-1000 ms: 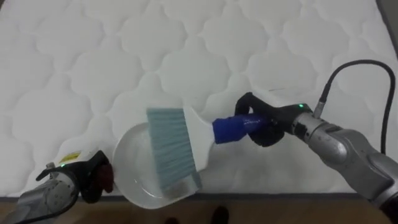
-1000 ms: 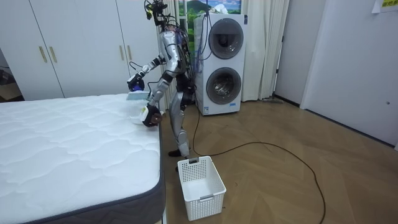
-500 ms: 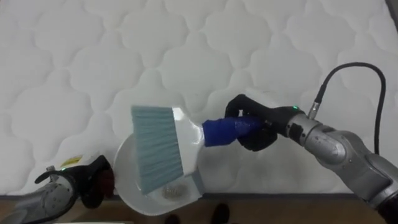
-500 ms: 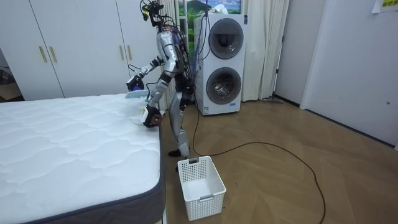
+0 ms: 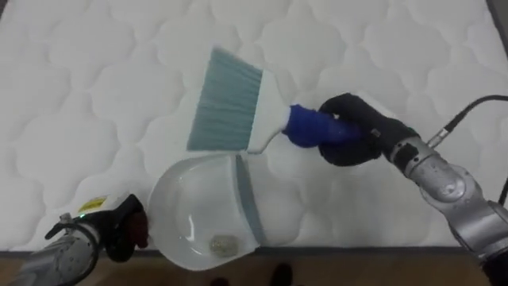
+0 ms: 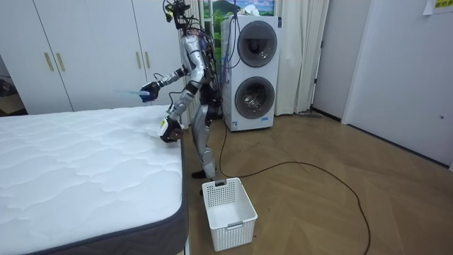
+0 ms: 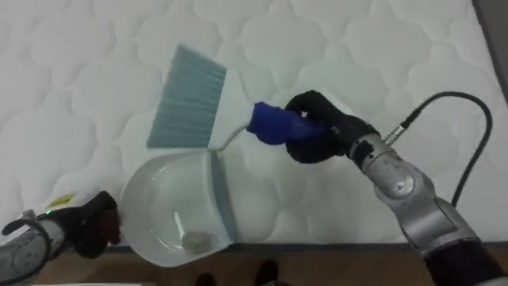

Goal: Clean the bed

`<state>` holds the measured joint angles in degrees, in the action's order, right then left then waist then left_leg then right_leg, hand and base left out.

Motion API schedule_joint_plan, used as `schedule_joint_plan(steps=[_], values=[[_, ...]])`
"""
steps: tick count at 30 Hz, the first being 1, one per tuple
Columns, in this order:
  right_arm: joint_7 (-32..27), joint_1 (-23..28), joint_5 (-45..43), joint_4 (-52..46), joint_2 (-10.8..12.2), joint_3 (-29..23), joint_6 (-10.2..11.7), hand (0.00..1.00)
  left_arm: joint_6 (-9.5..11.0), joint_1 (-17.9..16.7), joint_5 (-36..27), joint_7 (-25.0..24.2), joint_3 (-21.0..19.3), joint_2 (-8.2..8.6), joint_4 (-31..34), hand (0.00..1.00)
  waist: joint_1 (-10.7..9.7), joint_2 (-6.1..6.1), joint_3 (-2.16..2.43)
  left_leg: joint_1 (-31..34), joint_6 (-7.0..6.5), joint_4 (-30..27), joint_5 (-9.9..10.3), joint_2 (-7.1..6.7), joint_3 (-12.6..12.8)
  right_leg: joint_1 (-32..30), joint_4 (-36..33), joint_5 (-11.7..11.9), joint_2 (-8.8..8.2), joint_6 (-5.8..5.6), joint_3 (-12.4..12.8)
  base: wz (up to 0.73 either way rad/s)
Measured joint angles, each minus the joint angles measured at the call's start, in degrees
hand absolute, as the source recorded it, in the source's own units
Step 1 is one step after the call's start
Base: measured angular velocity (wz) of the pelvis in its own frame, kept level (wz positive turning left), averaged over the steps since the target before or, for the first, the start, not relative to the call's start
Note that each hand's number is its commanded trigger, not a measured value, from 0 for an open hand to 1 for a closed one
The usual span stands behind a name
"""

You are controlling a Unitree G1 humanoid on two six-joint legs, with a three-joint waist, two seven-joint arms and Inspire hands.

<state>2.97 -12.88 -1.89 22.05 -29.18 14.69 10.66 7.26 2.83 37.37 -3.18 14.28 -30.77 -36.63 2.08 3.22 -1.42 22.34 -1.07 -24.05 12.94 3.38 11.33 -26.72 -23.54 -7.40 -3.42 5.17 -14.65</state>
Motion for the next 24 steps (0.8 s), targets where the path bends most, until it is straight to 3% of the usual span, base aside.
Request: schedule_joint_plan(steps=[2, 5, 8, 12, 16, 19, 24], values=[[-2.4, 3.0, 4.5, 2.3, 0.3, -2.5, 0.4, 0.04, 0.5, -0.9, 0.5, 2.1, -1.1, 1.32, 0.6, 1.0, -0.2, -0.08, -0.03, -1.1, -0.03, 0.2, 0.0, -0.06, -0.2, 1.2, 0.8, 0.0, 0.15, -0.23, -0.1, 0.05], [-5.0, 6.1, 6.8, 4.9, 0.5, -4.5, 0.5, 0.0, 1.6, -1.3, 0.5, 4.0, -1.4, 2.0, 0.6, 1.0, -0.3, -0.36, 0.0, -2.1, -0.03, 0.2, 0.3, 0.05, -0.3, 2.5, 1.0, 0.1, 0.32, -0.35, -0.2, -0.01], [-6.8, 6.5, 9.3, 8.1, 0.7, -5.5, 0.6, 0.0, 1.7, -1.3, 0.4, 5.1, -2.9, 3.35, 0.7, 1.0, -0.4, -0.88, 0.12, -3.3, -0.04, 0.7, 0.4, -0.09, -0.2, 3.2, 1.2, 0.0, 0.4, -0.48, 0.3, -0.09], [-9.2, 7.1, 14.1, 9.2, 2.1, -7.2, 0.5, 0.0, 1.6, -2.4, 0.2, 5.4, -3.0, 3.75, 3.0, 1.0, -0.7, -1.55, 0.28, -6.1, -0.01, 2.2, 0.4, -0.24, -0.2, 5.6, 2.0, -0.2, 0.63, -0.73, 0.7, -0.05], [-10.4, 7.4, 18.5, 9.0, 3.3, -10.6, 0.5, 0.0, 1.8, -4.6, 0.4, 5.2, -6.1, 5.96, 6.4, 1.0, -1.1, -1.85, 0.51, -8.0, 0.03, 3.6, 0.4, -0.53, -0.4, 7.2, 2.5, -0.4, 0.67, -0.88, 0.6, 0.0], [-12.3, 8.7, 19.9, 8.0, 4.4, -11.5, 0.8, 0.0, 1.8, -6.2, 0.6, 5.2, -6.6, 6.2, 6.4, 1.0, -1.7, -2.06, 0.81, -10.3, 0.13, 4.6, 0.3, -0.63, -0.7, 10.0, 4.0, -0.5, 0.98, -1.01, 0.3, 0.04], [-14.8, 9.8, 19.9, 7.2, 4.7, -11.3, 1.2, 0.0, 1.8, -7.1, 0.6, 6.1, -6.9, 6.77, 6.4, 1.0, -1.3, -2.07, 0.9, -13.2, 0.13, 6.1, 0.3, -0.75, -0.7, 12.3, 4.5, -0.7, 0.87, -1.43, 0.3, 0.0]])
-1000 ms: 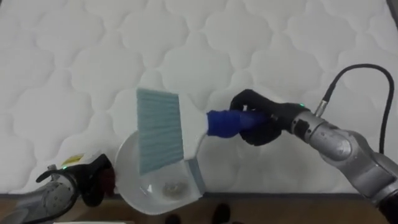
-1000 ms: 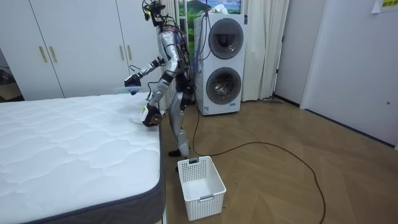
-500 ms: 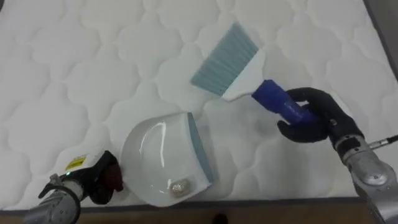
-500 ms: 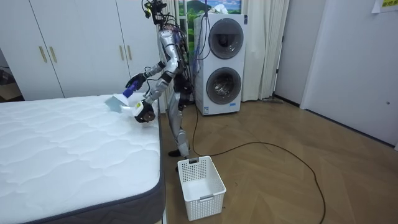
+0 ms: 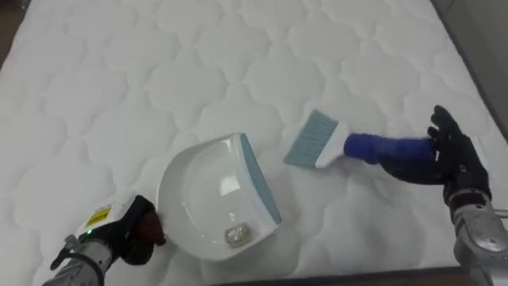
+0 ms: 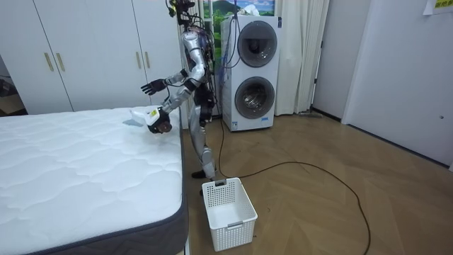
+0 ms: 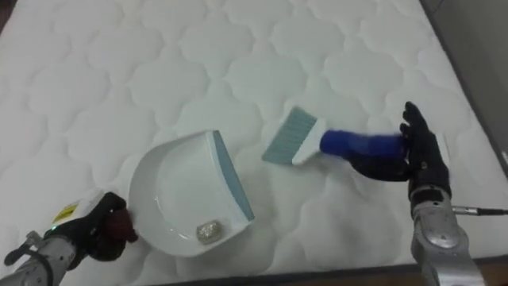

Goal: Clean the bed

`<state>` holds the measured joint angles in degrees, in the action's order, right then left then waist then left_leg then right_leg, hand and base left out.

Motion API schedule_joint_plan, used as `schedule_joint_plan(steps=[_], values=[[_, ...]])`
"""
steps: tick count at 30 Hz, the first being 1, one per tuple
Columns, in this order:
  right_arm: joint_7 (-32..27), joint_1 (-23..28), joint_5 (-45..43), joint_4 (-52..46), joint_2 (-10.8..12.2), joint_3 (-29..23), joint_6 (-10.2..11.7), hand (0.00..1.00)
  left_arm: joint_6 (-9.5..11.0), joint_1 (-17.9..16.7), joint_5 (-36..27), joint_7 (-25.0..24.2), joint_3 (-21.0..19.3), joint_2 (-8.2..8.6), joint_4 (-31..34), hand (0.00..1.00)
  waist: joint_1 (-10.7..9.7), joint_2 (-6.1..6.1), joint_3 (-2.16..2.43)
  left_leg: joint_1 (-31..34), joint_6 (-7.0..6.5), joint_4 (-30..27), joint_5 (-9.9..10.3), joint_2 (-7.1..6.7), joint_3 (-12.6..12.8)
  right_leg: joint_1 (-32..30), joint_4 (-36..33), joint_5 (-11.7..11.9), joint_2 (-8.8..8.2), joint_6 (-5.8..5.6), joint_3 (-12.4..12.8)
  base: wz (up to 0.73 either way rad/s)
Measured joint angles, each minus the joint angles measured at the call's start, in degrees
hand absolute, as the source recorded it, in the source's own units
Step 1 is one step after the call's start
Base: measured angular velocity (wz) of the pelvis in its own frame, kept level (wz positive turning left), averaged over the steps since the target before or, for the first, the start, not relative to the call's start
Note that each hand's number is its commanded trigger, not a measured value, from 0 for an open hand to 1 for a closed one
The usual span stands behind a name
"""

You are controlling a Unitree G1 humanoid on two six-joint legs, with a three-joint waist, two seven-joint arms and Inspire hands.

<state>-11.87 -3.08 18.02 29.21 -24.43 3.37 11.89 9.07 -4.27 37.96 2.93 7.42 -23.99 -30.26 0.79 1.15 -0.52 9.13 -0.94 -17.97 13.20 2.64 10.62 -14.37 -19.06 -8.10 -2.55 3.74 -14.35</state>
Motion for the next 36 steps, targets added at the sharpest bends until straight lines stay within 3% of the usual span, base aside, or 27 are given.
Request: schedule_joint_plan(steps=[3, 4, 5, 10, 13, 15, 18, 19, 21, 22, 23, 24, 25, 26, 27, 28, 29, 34, 36], values=[[-2.0, 0.1, -0.6, -1.5, 0.9, 0.0, 0.1, 0.0, -0.3, -0.2, 0.0, 0.5, -0.5, 0.7, 0.6, 1.0, 0.2, 0.08, 0.21, -1.8, 0.01, 0.7, 0.0, -0.04, -0.1, 2.0, 1.0, 0.1, 0.13, -0.23, -0.2, 0.02], [-2.6, 0.2, -1.0, -1.9, 1.6, 0.0, 0.1, 0.0, -0.4, -0.6, 0.1, 0.5, -0.6, 0.69, 1.7, 1.0, 0.3, 0.19, 0.64, -2.4, 0.01, 1.0, 0.0, -0.05, -0.5, 2.9, 1.6, 0.1, 0.23, -0.3, -0.5, 0.12], [-3.1, 0.2, -2.2, -2.5, 1.9, -0.1, 0.1, 0.0, -0.4, -0.6, 0.1, 0.6, -0.7, 0.69, 2.9, 1.0, 0.3, 0.21, 0.71, -2.9, 0.01, 1.4, 0.0, -0.2, -1.0, 3.5, 1.6, 0.0, 0.15, -0.47, -0.8, 0.17], [-5.0, 0.3, -5.4, -6.0, 2.7, 0.1, 0.2, 0.0, -0.4, -0.7, -0.3, 2.1, -0.7, 1.05, 4.5, 1.0, 1.1, 0.22, 0.78, -4.2, 0.01, 1.4, 0.0, -0.41, -2.6, 5.8, 2.4, -0.3, 0.16, -0.77, -1.6, 0.19], [-7.4, 0.3, -8.0, -7.2, 3.3, 0.3, 0.8, 0.0, -0.3, -2.7, -0.3, 2.8, -2.2, 2.01, 4.6, 1.0, 1.7, 0.19, 0.77, -4.5, 0.09, 1.7, -0.1, -0.38, -4.0, 7.6, 3.5, -0.4, 0.56, -0.86, -1.7, 0.26], [-8.7, 0.3, -10.5, -7.8, 3.7, 0.5, 1.2, 0.0, -0.6, -3.1, -0.3, 3.0, -3.0, 3.15, 4.7, 1.0, 1.8, 0.23, 0.78, -3.4, 0.24, 1.5, -0.2, -0.45, -5.3, 7.6, 4.2, -0.4, 0.54, -0.85, -3.2, 0.51], [-9.9, 0.3, -12.1, -7.8, 4.9, 1.7, 1.2, 0.0, -0.8, -3.3, -0.3, 3.1, -2.8, 4.78, 5.0, 1.0, 1.3, 0.15, 0.72, -0.5, 0.39, -1.0, -0.4, -0.35, -5.9, 7.8, 3.6, -1.2, -0.31, -0.76, -7.6, 0.89], [-10.1, 0.3, -12.4, -7.5, 5.0, 2.3, 1.2, 0.0, -0.8, -3.3, -0.3, 3.1, -2.8, 5.62, 5.0, 1.0, 1.2, 0.09, 0.68, 0.6, 0.36, -2.0, -0.4, -0.24, -5.2, 7.9, 2.5, -2.2, -0.98, -0.79, -9.6, 1.05], [-11.0, 0.4, -14.7, -7.1, 5.0, 2.1, 1.2, 0.0, -0.7, -3.1, -0.3, 3.1, -2.8, 6.83, 5.0, 1.0, 1.0, -0.23, 0.47, 2.3, -0.35, -2.8, -1.1, 0.86, 0.3, 8.4, 2.2, -2.9, -1.58, -0.86, -12.4, 1.19], [-12.1, 0.6, -15.6, -7.1, 4.9, 1.9, 1.9, 0.0, -0.5, -3.0, -0.3, 3.2, -2.8, 7.3, 5.0, 1.0, 0.8, -0.28, 0.42, 3.3, -1.16, -2.2, -2.4, 1.53, 5.5, 8.4, 2.4, -3.2, -2.12, -0.94, -13.5, 1.4], [-13.2, 1.0, -16.4, -7.2, 4.9, 1.6, 2.7, 0.0, -0.4, -3.0, -0.4, 3.3, -2.8, 7.71, 5.0, 1.0, 0.2, -0.31, 0.39, 3.9, -2.18, -0.9, -4.0, 1.86, 10.8, 8.4, 2.5, -3.5, -3.04, -0.94, -16.6, 1.47], [-13.8, 1.1, -16.5, -7.3, 4.9, 1.5, 3.0, 0.0, -0.3, -3.0, -0.4, 3.3, -2.8, 7.88, 5.0, 1.0, -0.2, -0.32, 0.39, 3.9, -2.8, -0.3, -4.8, 2.02, 13.8, 8.5, 2.5, -3.8, -3.68, -0.93, -18.7, 1.62], [-14.7, 1.6, -16.5, -8.2, 5.0, 1.3, 3.1, 0.0, -0.2, -2.8, -0.4, 3.3, -2.7, 7.96, 4.8, 1.0, -1.5, -0.45, 0.17, 4.3, -3.41, -1.2, -4.9, 3.32, 20.2, 8.5, 2.1, -4.7, -4.98, -1.02, -24.1, 1.39], [-14.8, 2.4, -16.5, -8.9, 5.3, 1.3, 3.1, 0.0, -0.2, -3.3, -0.9, 3.3, -2.8, 7.87, 4.4, 1.0, -1.1, -0.43, 0.15, 3.9, -3.03, -5.5, -2.5, 5.66, 22.4, 9.6, 1.1, -5.7, -5.9, -1.22, -28.9, 1.2], [-14.8, 2.7, -16.5, -9.4, 5.4, 1.3, 3.1, 0.0, -0.2, -3.4, -1.4, 3.3, -2.8, 7.87, 4.2, 1.0, -0.8, -0.48, 0.12, 3.4, -2.29, -7.5, -1.3, 6.89, 22.5, 10.3, 0.6, -6.2, -6.24, -1.36, -31.0, 0.74], [-14.8, 3.3, -16.5, -10.3, 5.4, 1.2, 3.1, 0.0, -0.2, -3.5, -2.2, 3.3, -2.8, 7.88, 3.8, 1.0, -0.3, -0.56, 0.1, 2.5, -0.14, -9.9, 0.6, 9.26, 22.3, 11.7, -0.5, -7.3, -6.86, -1.75, -34.6, 0.68], [-14.8, 3.3, -16.5, -10.8, 5.4, 1.3, 3.1, 0.0, -0.2, -3.4, -2.4, 3.4, -2.8, 8.01, 3.7, 1.0, -0.3, -0.68, -0.13, 2.3, 0.6, -9.4, 1.1, 9.61, 21.2, 12.5, -2.2, -8.0, -7.63, -2.29, -36.5, 0.7], [-15.7, 3.3, -16.5, -10.9, 5.8, 0.5, 3.5, 0.0, 0.6, -2.6, -2.4, 4.9, -2.8, 8.31, 3.7, 1.0, 0.4, -0.49, -0.3, 2.6, -1.28, -7.3, 1.1, 6.25, 18.6, 13.6, -6.2, -8.9, -10.73, -3.73, -37.4, 0.63], [-16.5, 3.8, -17.1, -11.0, 5.8, 0.4, 3.5, 0.0, 1.1, -2.2, -2.4, 5.5, -2.9, 8.48, 3.9, 1.0, 0.8, -0.43, -0.26, 3.0, -1.96, -6.2, 0.8, 4.06, 15.5, 13.4, -9.0, -9.0, -12.53, -3.95, -36.8, 0.69]])
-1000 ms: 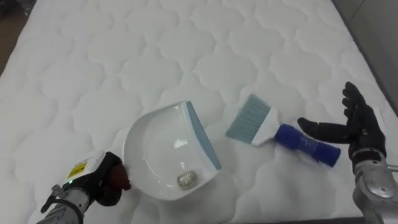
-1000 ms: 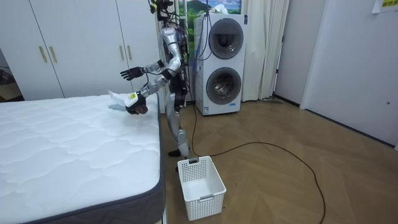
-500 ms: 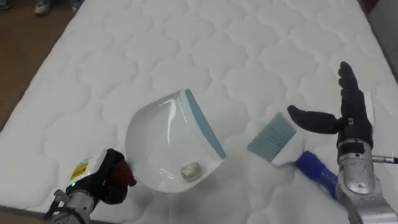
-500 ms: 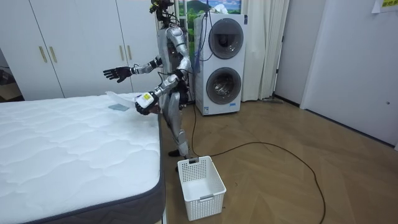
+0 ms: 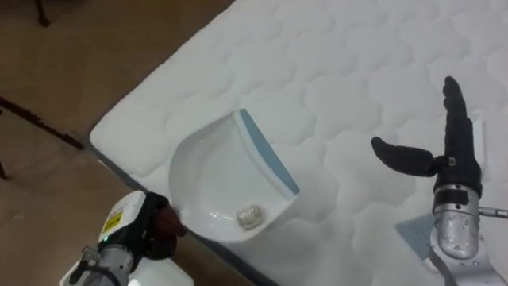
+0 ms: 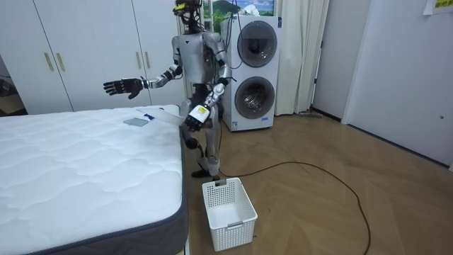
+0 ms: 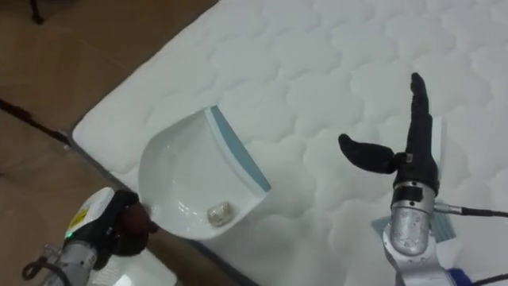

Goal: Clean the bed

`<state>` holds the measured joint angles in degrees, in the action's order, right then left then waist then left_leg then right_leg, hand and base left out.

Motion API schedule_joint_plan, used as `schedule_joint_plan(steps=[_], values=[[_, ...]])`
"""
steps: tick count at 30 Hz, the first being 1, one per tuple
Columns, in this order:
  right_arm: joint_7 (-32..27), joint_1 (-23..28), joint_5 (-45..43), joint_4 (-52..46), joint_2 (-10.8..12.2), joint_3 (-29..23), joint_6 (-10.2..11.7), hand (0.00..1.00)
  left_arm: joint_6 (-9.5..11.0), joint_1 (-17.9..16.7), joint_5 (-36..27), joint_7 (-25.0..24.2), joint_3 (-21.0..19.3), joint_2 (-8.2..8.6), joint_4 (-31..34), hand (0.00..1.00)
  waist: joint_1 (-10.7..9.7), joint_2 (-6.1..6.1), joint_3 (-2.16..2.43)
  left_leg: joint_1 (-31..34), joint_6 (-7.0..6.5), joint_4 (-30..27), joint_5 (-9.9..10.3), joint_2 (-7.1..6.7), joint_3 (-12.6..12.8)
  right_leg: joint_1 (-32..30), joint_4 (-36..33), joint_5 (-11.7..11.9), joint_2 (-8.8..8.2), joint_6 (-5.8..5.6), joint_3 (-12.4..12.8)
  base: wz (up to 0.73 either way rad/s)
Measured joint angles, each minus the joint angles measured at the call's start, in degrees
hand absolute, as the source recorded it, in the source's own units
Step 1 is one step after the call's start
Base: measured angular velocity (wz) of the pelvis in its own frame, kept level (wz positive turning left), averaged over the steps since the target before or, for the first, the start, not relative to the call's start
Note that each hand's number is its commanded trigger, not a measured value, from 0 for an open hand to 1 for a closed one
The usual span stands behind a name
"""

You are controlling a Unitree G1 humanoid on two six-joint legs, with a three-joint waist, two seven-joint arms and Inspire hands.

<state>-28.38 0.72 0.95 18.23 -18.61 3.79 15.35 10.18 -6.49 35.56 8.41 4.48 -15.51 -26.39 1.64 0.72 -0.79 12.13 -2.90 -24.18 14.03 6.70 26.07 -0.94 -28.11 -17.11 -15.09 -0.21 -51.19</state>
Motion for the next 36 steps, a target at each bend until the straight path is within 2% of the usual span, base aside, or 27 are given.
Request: schedule_joint_plan(steps=[1, 2, 3, 4, 5, 6, 7, 8, 9, 10, 11, 12, 13, 14, 15, 16, 17, 18, 19, 23, 24, 27, 29, 33, 35, 36], values=[[-0.5, 0.1, -0.6, -0.2, 0.0, 0.0, 0.0, 0.0, 0.5, 0.2, -0.1, 0.1, 0.0, 0.13, 0.3, 1.0, 0.1, 0.12, -0.02, 0.1, -0.86, 0.9, -0.5, -1.7, -1.9, -0.9, -2.0, 0.1, -0.98, -0.07, 3.4, 0.89], [-0.8, 0.1, -1.3, -0.6, 0.0, 0.1, 0.0, 0.0, 1.1, 0.5, -0.1, 0.1, 0.0, 0.16, 0.6, 1.0, 0.1, 0.17, -0.03, 0.7, -1.72, 0.8, -1.0, -3.27, -5.1, -2.0, -2.9, 0.2, -1.07, -0.21, 8.1, 0.89], [-0.8, 0.1, -1.7, -0.7, 0.1, 0.2, 0.0, 0.0, 1.2, 0.6, -0.1, 0.2, 0.1, 0.15, 0.8, 1.0, -0.1, 0.29, -0.07, 1.0, -2.12, 0.8, -1.3, -4.06, -7.0, -2.5, -3.2, 0.2, -0.8, -0.29, 10.8, 0.94], [-0.8, 0.2, -2.7, -0.8, 0.6, 0.2, 0.0, 0.0, 1.3, 0.5, -0.1, 0.2, 0.1, 0.22, 1.5, 1.0, -0.3, 0.55, -0.1, 1.4, -2.65, 0.9, -1.8, -5.78, -11.9, -3.6, -2.1, -0.4, 1.12, -0.63, 17.0, 0.99], [-0.8, 1.0, -4.0, -1.4, 0.9, 0.2, 0.0, 0.0, 1.3, 0.5, -0.1, 0.4, 0.1, 0.39, 1.5, 1.0, -0.6, 0.5, -0.06, 1.5, -2.91, 1.6, -2.5, -6.82, -16.2, -4.1, 0.6, -0.7, 4.89, -0.57, 23.3, 1.11], [-0.8, 1.6, -4.1, -2.0, 1.1, 0.3, 0.0, 0.0, 1.3, 0.5, -0.1, 0.4, 0.1, 0.38, 1.5, 1.0, -1.1, 0.47, -0.05, 1.4, -2.78, 2.0, -3.1, -7.41, -19.0, -4.2, 2.2, -0.7, 6.81, -0.54, 26.1, 1.47], [-0.9, 3.0, -4.3, -3.3, 1.2, 0.4, 0.0, 0.0, 1.3, 0.5, -0.1, 0.5, 0.1, 0.28, 1.5, 1.0, -2.0, 0.66, 0.06, 1.1, -2.9, 3.6, -4.6, -9.16, -24.8, -5.1, 4.5, -0.6, 10.33, -0.48, 30.9, 1.69], [-1.4, 3.2, -5.3, -3.6, 1.2, 0.4, 0.0, 0.0, 1.3, 0.4, -0.1, 0.7, 0.1, 0.32, 1.5, 1.0, -2.8, 0.9, 0.1, 0.5, -3.07, 5.0, -6.1, -10.89, -30.7, -6.7, 4.6, -0.1, 12.68, -0.04, 34.8, 1.7], [-1.6, 3.2, -5.9, -3.7, 1.2, 0.3, 0.0, 0.0, 1.3, 0.4, -0.1, 0.7, 0.2, 0.32, 1.5, 1.0, -3.1, 0.89, 0.09, 0.2, -2.85, 5.2, -6.7, -11.6, -33.3, -7.5, 4.9, 0.4, 13.56, 0.13, 36.2, 1.61], [-2.0, 3.3, -6.2, -3.6, 1.2, 0.1, 0.2, 0.0, 1.4, 0.4, -0.1, 0.6, 0.3, 0.31, 1.5, 1.0, -3.3, 1.02, 0.18, 0.1, -2.67, 5.1, -7.4, -12.84, -37.4, -8.9, 6.1, 1.9, 15.09, 0.19, 39.7, 1.64], [-2.5, 3.3, -6.2, -3.6, 1.2, -0.2, 0.3, 0.0, 1.4, 0.5, -0.1, 0.6, 0.3, 0.3, 1.6, 1.0, -3.4, 1.42, 0.36, 0.2, -2.33, 4.6, -7.6, -14.47, -41.0, -10.4, 6.8, 3.5, 15.8, 0.05, 43.6, 1.71], [-2.9, 3.3, -6.2, -3.6, 1.2, -0.2, 0.3, 0.0, 1.4, 0.5, -0.1, 0.6, 0.3, 0.29, 1.6, 1.0, -3.5, 1.54, 0.38, 0.3, -2.25, 4.2, -7.7, -15.37, -42.8, -10.9, 7.3, 4.3, 16.18, 0.15, 45.4, 1.79], [-3.5, 3.7, -6.2, -3.6, 1.1, -0.4, 0.6, 0.0, 1.4, 0.4, -0.8, 0.2, 0.5, 0.15, 1.7, 1.0, -3.7, 1.68, 0.42, 0.4, -2.34, 3.1, -7.6, -16.97, -45.4, -11.2, 8.6, 5.6, 16.19, 0.08, 48.4, 1.74], [-4.0, 4.0, -6.4, -3.6, 1.0, -0.4, 1.1, 0.0, 1.4, 0.3, -1.6, -0.2, 0.6, -0.04, 1.6, 1.0, -3.2, 1.71, 0.44, 0.8, -2.03, 1.5, -7.3, -18.62, -47.9, -11.1, 8.7, 6.7, 16.12, 0.0, 49.7, 1.66], [-4.2, 4.1, -6.8, -3.5, 1.0, -0.4, 1.3, 0.0, 1.4, 0.3, -1.6, -0.2, 0.6, -0.1, 1.6, 1.0, -3.0, 1.54, 0.46, 1.3, -1.92, 0.7, -7.1, -19.06, -48.5, -10.8, 8.4, 6.9, 15.94, 0.31, 49.5, 1.57], [-5.2, 4.2, -7.8, -3.1, 0.9, -0.1, 1.5, 0.0, 1.4, 0.3, -1.6, -0.3, 0.7, -0.36, 1.6, 1.0, -2.9, 1.16, 0.23, 1.9, -1.98, -0.1, -6.9, -18.63, -45.7, -10.1, 8.1, 7.7, 15.46, 1.02, 47.9, 1.55], [-5.5, 4.5, -8.0, -2.9, 1.0, 0.7, 1.5, 0.0, 1.4, 0.4, -1.6, -0.3, 0.9, -0.64, 1.5, 1.0, -2.7, 0.74, -0.04, 2.9, -2.57, -0.4, -6.4, -16.08, -38.9, -10.1, 7.1, 7.0, 15.13, 1.29, 46.3, 1.46], [-5.4, 4.7, -8.0, -2.8, 1.0, 1.4, 1.4, 0.0, 1.3, 0.3, -1.6, -0.3, 0.9, -0.74, 1.4, 1.0, -2.3, 0.64, -0.03, 3.3, -2.64, -0.5, -6.2, -15.16, -36.8, -10.1, 6.6, 6.4, 15.14, 1.41, 46.0, 1.07], [-4.7, 5.1, -8.0, -2.7, 1.0, 2.6, 1.5, 0.0, 1.1, 0.2, -1.6, -0.3, 1.0, -0.79, 0.9, 1.0, -1.2, 0.54, -0.06, 3.5, -2.44, -0.5, -6.0, -14.83, -36.0, -10.2, 6.0, 5.7, 15.12, 1.56, 45.9, 0.62], [-1.4, 5.0, -8.3, -1.9, 1.0, 5.1, 1.4, 0.0, 0.6, -0.1, -1.6, -0.3, 0.9, -0.81, 0.0, 1.0, 2.0, 0.47, -0.06, 4.3, -2.35, -0.4, -5.9, -15.54, -37.8, -10.1, 6.2, 5.3, 15.22, 2.06, 44.8, 0.32], [-1.2, 5.0, -8.3, -1.9, 1.0, 5.3, 1.4, 0.0, 0.6, -0.1, -1.6, -0.3, 0.9, -0.83, -0.2, 1.0, 2.1, 0.45, -0.07, 4.5, -2.43, -0.4, -5.9, -15.56, -37.9, -10.1, 6.2, 5.3, 15.24, 2.14, 44.6, 0.17], [-0.2, 5.2, -8.7, -1.5, 1.0, 5.5, 1.4, 0.0, 0.6, -0.1, -1.7, -0.3, 1.0, -0.83, -0.6, 1.0, 1.4, 0.11, -0.09, 5.4, -3.22, -1.2, -5.5, -15.23, -36.5, -9.8, 5.6, 4.8, 14.89, 2.48, 42.5, 0.41], [-0.2, 5.3, -8.8, -0.9, 1.0, 5.6, 1.4, 0.0, 0.6, -0.1, -1.8, -0.3, 1.0, -0.82, -0.7, 1.0, 0.5, -0.19, -0.2, 6.6, -3.98, -2.8, -4.0, -14.46, -33.8, -10.1, 3.9, 3.2, 14.13, 2.38, 40.7, 0.41], [-0.2, 4.3, -8.9, 2.2, 1.0, 5.9, 1.6, 0.0, 0.5, 0.9, -3.7, -0.3, 1.7, -0.88, -3.5, 1.0, -0.2, -0.7, -0.35, 7.2, -4.18, -3.8, -3.3, -14.88, -34.9, -10.4, 3.2, 2.7, 13.92, 2.07, 39.2, 0.2], [-0.2, 4.3, -8.9, 4.1, 0.9, 6.0, 1.6, 0.0, -0.1, 1.9, -4.5, -0.3, 2.9, -1.03, -5.3, 1.0, -0.9, -1.36, -0.64, 7.8, -4.28, -4.2, -3.2, -15.24, -35.7, -10.6, 3.1, 2.6, 13.5, 1.83, 38.4, 0.2], [-0.2, 4.3, -8.9, 4.4, 0.9, 6.0, 1.6, 0.0, -0.3, 1.9, -4.5, -0.3, 3.0, -1.03, -5.3, 1.0, -1.2, -1.57, -0.53, 8.2, -4.3, -4.4, -3.2, -15.35, -35.9, -10.8, 3.1, 2.6, 13.48, 1.82, 38.3, 0.19]])
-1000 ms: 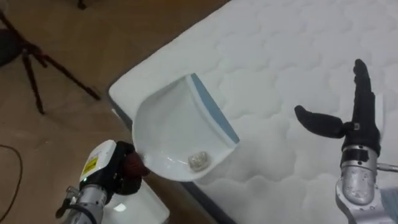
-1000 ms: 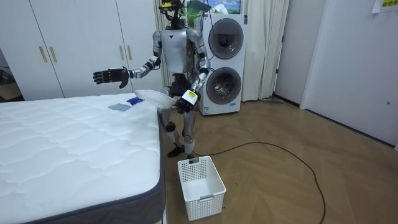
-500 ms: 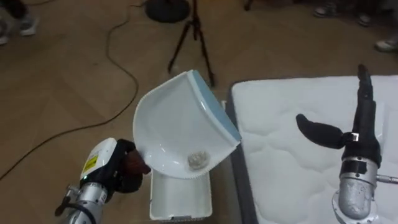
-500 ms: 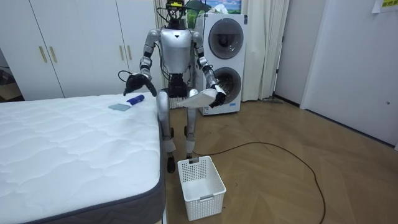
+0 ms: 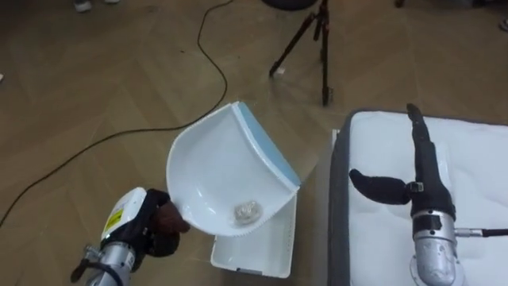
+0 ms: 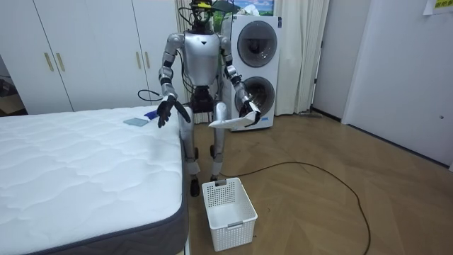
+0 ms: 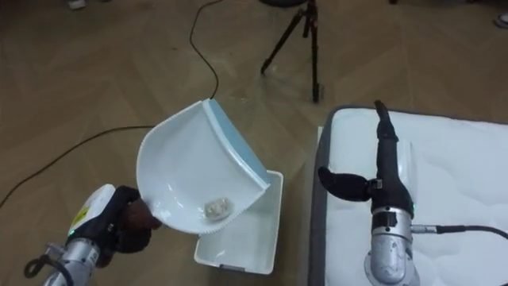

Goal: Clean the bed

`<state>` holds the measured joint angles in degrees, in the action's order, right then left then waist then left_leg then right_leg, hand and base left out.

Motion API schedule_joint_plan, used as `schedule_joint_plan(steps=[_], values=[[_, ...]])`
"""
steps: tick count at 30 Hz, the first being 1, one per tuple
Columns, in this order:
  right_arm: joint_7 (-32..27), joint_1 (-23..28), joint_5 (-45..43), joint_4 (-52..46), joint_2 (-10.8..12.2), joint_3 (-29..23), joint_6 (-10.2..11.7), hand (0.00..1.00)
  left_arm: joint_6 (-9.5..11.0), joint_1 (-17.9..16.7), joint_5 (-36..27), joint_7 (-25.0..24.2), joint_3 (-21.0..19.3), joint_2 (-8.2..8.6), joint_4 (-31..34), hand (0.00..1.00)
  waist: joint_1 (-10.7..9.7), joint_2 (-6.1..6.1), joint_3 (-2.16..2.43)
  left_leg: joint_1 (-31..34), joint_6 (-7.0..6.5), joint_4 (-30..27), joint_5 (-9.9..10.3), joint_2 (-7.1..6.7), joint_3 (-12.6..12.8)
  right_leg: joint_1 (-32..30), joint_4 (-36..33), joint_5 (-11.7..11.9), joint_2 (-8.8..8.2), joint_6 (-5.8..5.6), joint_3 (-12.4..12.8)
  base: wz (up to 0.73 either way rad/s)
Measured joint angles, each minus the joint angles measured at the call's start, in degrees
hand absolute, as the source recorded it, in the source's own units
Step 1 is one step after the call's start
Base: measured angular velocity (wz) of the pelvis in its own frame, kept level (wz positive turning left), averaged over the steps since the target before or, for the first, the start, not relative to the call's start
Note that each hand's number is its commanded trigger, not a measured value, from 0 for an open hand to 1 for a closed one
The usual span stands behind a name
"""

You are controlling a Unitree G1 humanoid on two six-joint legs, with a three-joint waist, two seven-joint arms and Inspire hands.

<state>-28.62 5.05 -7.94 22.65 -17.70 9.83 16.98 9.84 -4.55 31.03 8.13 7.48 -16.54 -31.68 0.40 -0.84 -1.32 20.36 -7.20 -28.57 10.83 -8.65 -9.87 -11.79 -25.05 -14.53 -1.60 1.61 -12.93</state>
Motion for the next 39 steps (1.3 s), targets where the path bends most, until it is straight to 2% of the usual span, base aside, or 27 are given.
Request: schedule_joint_plan(steps=[1, 3, 4, 5, 6, 8, 9, 11, 12, 13, 14, 15, 17, 19, 21, 23, 25, 26, 27, 29, 30, 32, 34, 36, 37, 39], values=[[0.0, 0.0, -0.2, 0.9, 0.0, 0.1, 0.0, 0.0, -0.1, 0.4, 0.0, 0.0, 0.0, -0.21, 0.0, 1.0, -0.7, -0.24, -0.06, 0.8, -0.02, -0.4, 0.0, -0.16, -0.3, -0.7, -0.5, -0.1, -0.28, -0.12, -0.6, 0.26], [0.1, 0.2, -1.0, 2.1, 0.0, 0.1, -0.2, 0.0, -0.2, 1.8, 0.1, -0.4, 0.2, -1.0, 0.0, 1.0, -2.2, -0.33, -0.07, 2.2, -0.5, -1.3, 0.3, 0.3, 2.0, -1.8, -2.4, -1.1, -0.93, -0.04, -1.3, 0.37], [0.3, 0.2, -1.3, 2.1, 0.0, 0.0, -0.3, 0.0, -0.3, 3.0, 0.1, -1.0, 0.2, -1.44, 0.0, 1.0, -3.1, -0.4, -0.07, 3.3, -1.28, -2.0, 0.8, 1.54, 6.3, -2.8, -4.3, -2.2, -1.5, -0.19, -1.4, 0.33], [0.9, 0.1, -1.4, 2.2, 0.1, 0.0, -0.3, 0.0, -0.5, 4.3, 0.4, -1.6, 0.8, -2.02, 0.0, 1.0, -3.6, -0.55, -0.08, 3.8, -1.71, -2.6, 1.4, 2.13, 8.5, -4.0, -6.4, -2.9, -2.01, -0.5, -1.0, 0.21], [1.2, 0.1, -1.3, 2.5, 0.1, 0.1, -0.3, 0.0, -0.7, 4.9, 0.7, -1.9, 1.2, -2.27, 0.0, 1.0, -3.7, -0.65, -0.14, 3.8, -1.78, -2.8, 1.4, 2.02, 8.5, -4.6, -7.3, -3.0, -2.12, -0.62, -0.6, 0.04], [2.6, 0.0, -1.5, 3.6, 0.0, 0.0, -0.3, 0.0, -0.4, 7.5, 1.2, -2.8, 2.6, -4.05, 0.0, 1.0, -3.9, -1.43, -0.57, 3.5, -2.04, -3.2, 1.7, 1.39, 8.2, -7.0, -8.8, -3.3, -2.35, -2.08, 2.7, 0.0], [2.7, 0.0, -1.6, 3.6, 0.0, -0.1, -0.3, 0.0, -0.3, 8.2, 1.2, -2.9, 2.6, -4.78, 0.0, 1.0, -3.9, -1.57, -0.65, 3.7, -2.04, -3.2, 1.8, 1.15, 8.2, -8.1, -8.6, -2.9, -2.49, -2.54, 3.3, 0.03], [3.1, 0.1, -1.7, 3.9, -0.1, -0.1, -0.3, 0.0, -0.3, 10.0, 1.2, -3.6, 2.6, -8.7, 0.0, 1.0, -5.2, -3.0, -0.52, 4.2, -1.96, -4.0, 2.0, 0.76, 8.3, -11.2, -9.1, -0.1, -3.4, -2.16, 4.1, 0.07], [3.1, 0.0, -1.7, 4.0, -0.1, -0.1, -0.3, 0.0, -0.3, 10.2, 1.2, -3.7, 2.6, -9.51, 0.0, 1.0, -5.3, -3.55, -0.53, 4.2, -1.95, -4.1, 2.1, 0.77, 8.3, -11.3, -9.2, 0.1, -3.49, -2.04, 4.1, 0.03], [3.1, 0.0, -1.7, 4.0, -0.3, -0.1, -0.3, 0.0, -0.3, 10.9, 1.2, -3.8, 2.6, -10.83, 0.0, 1.0, -5.8, -4.67, -0.59, 4.3, -1.74, -4.1, 2.2, 0.73, 8.3, -11.4, -9.7, 0.1, -3.71, -2.02, 3.6, 0.0], [3.2, -0.1, -1.7, 4.0, -0.5, 0.0, -0.3, 0.0, -0.3, 11.6, 1.2, -4.0, 2.7, -12.18, 0.0, 1.0, -6.0, -5.69, -0.46, 5.0, -1.71, -4.1, 2.2, 0.66, 8.3, -12.0, -10.1, 0.0, -4.06, -1.91, 3.4, 0.0], [3.2, -0.3, -1.7, 4.0, -0.6, 0.1, -0.3, 0.0, -0.3, 12.0, 1.2, -4.0, 2.8, -12.98, 0.0, 1.0, -6.1, -6.05, -0.53, 5.3, -1.82, -4.2, 2.0, 0.56, 8.4, -12.4, -10.6, 0.0, -4.32, -1.83, 3.3, 0.05], [3.4, -0.8, -1.7, 5.6, -0.7, 0.2, -0.2, 0.0, -1.0, 13.6, 2.0, -4.4, 4.4, -16.04, -0.2, 1.0, -6.6, -6.52, -0.61, 6.1, -2.02, -4.1, 1.6, -0.03, 9.3, -14.0, -12.9, -1.2, -5.47, -1.51, 3.5, 0.04], [3.8, -0.8, -1.9, 5.9, -1.1, 0.2, -0.4, 0.0, -1.3, 13.8, 3.5, -4.7, 4.8, -16.96, -0.8, 1.0, -6.9, -7.14, -0.58, 6.9, -2.01, -4.1, 1.6, -0.32, 9.6, -15.2, -13.9, -1.8, -6.08, -1.27, 3.3, 0.0], [3.8, -0.8, -2.0, 5.8, -1.2, 0.2, -0.4, 0.0, -2.5, 13.8, 3.7, -5.5, 5.9, -17.69, -2.0, 1.0, -8.1, -8.04, -0.64, 7.8, -1.96, -4.2, 1.6, -0.37, 9.7, -16.3, -14.0, -2.1, -6.22, -1.14, 3.2, 0.0], [3.9, -0.7, -1.3, 5.8, -2.7, 0.2, -0.7, 0.0, -3.7, 14.7, 4.3, -6.4, 7.9, -18.81, -4.5, 1.0, -9.3, -9.55, -1.23, 9.3, -1.82, -4.7, 1.7, -0.41, 10.3, -18.1, -15.3, -2.5, -6.37, -1.1, 3.7, 0.0], [3.9, -0.5, -1.2, 5.8, -3.5, 0.2, -1.6, 0.0, -4.7, 15.2, 6.2, -6.8, 9.9, -19.98, -6.7, 1.0, -10.3, -10.41, -1.36, 9.9, -1.83, -4.7, 1.7, -0.89, 10.9, -19.5, -16.7, -3.2, -6.45, -1.25, 4.7, 0.0], [3.9, -0.4, -1.4, 5.8, -3.8, 0.2, -2.1, 0.0, -5.2, 15.2, 7.2, -7.6, 11.1, -21.21, -7.8, 1.0, -11.4, -11.19, -1.37, 10.4, -1.82, -4.6, 1.7, -0.99, 11.4, -20.4, -17.2, -3.5, -6.63, -1.31, 5.1, -0.04], [3.9, -0.3, -1.6, 5.8, -3.9, 0.2, -2.1, 0.0, -5.3, 15.3, 7.6, -8.1, 11.4, -21.65, -8.4, 1.0, -11.6, -11.57, -1.4, 10.6, -1.83, -4.6, 1.7, -1.01, 11.8, -20.9, -17.6, -3.6, -7.12, -1.26, 5.3, -0.09], [4.9, 0.0, -1.9, 5.8, -4.9, 0.2, -2.1, 0.0, -5.7, 15.7, 7.9, -9.0, 13.1, -23.76, -10.9, 1.0, -13.0, -13.03, -1.42, 11.0, -1.89, -4.2, 1.8, -1.09, 14.4, -22.4, -19.6, -4.6, -8.23, -1.16, 5.8, -0.04], [5.0, 0.0, -1.9, 5.8, -5.1, 0.2, -2.1, 0.0, -5.8, 16.0, 7.9, -9.1, 13.5, -24.41, -11.5, 1.0, -13.3, -13.16, -1.43, 11.0, -1.89, -4.0, 1.8, -1.09, 15.6, -22.9, -20.2, -5.0, -8.47, -1.22, 6.4, 0.0], [5.1, -1.1, -2.0, 5.8, -5.2, 0.6, -2.0, 0.0, -6.7, 16.8, 8.5, -10.0, 15.4, -27.31, -13.1, 1.0, -14.2, -13.45, -1.37, 10.8, -2.39, -3.7, 2.1, -0.99, 19.3, -24.5, -22.7, -6.4, -8.98, -1.35, 8.1, 0.0], [5.1, -1.7, -2.0, 5.8, -5.3, 1.1, -2.1, 0.0, -7.8, 16.9, 9.2, -10.1, 16.0, -28.58, -13.4, 1.0, -14.6, -14.28, -1.34, 10.7, -2.37, -3.6, 2.1, -0.82, 19.8, -24.6, -22.8, -6.7, -8.99, -1.22, 8.5, -0.05], [5.0, -1.9, -2.0, 5.8, -5.5, 1.5, -2.1, 0.0, -8.2, 17.4, 9.7, -10.1, 17.2, -30.21, -13.5, 1.0, -14.8, -15.05, -1.36, 10.3, -2.33, -3.0, 2.2, -0.14, 21.3, -24.8, -22.7, -6.7, -8.67, -1.18, 9.1, -0.07], [5.0, -2.0, -2.0, 5.7, -6.2, 2.0, -2.1, 0.0, -8.3, 17.7, 9.7, -10.1, 17.6, -31.09, -13.5, 1.0, -14.7, -15.46, -1.34, 10.2, -2.32, -2.9, 2.2, 0.22, 22.3, -25.0, -22.8, -6.7, -8.45, -1.17, 9.6, -0.12], [5.0, -1.9, -2.1, 4.8, -7.6, 2.7, -2.1, 0.0, -8.6, 18.2, 9.7, -10.1, 17.6, -31.69, -13.5, 1.0, -14.8, -16.48, -1.42, 10.2, -2.32, -2.9, 2.2, 0.26, 22.5, -25.1, -23.0, -6.7, -8.41, -1.16, 9.9, -0.11]])
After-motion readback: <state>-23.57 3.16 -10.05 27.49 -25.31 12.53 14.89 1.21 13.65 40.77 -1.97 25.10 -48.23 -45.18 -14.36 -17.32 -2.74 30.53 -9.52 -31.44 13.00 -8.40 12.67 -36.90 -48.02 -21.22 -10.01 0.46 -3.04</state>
